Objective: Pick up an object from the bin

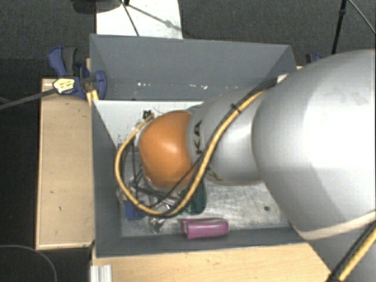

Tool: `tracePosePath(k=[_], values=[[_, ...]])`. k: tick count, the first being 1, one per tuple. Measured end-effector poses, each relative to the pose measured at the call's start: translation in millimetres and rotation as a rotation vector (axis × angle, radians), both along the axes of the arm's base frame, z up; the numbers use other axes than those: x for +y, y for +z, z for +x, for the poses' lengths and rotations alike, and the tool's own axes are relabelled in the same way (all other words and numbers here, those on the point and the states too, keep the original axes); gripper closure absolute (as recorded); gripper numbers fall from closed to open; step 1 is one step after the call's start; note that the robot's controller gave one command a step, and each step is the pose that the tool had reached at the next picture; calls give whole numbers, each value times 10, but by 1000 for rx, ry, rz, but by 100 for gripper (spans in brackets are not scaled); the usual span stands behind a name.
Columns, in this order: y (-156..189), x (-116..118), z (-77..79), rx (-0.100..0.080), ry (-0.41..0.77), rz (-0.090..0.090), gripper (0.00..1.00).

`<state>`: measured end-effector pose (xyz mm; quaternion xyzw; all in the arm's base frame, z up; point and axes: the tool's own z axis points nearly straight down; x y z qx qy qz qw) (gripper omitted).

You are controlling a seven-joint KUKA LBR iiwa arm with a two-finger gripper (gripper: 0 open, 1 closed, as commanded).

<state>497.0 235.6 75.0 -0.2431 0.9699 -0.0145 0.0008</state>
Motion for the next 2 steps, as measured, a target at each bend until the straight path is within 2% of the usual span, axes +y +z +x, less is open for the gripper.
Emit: tracePosePath(k=[1,2], values=[[0,70,-32,3,4,12,100],[1491,-42,240,1,227,29,100]])
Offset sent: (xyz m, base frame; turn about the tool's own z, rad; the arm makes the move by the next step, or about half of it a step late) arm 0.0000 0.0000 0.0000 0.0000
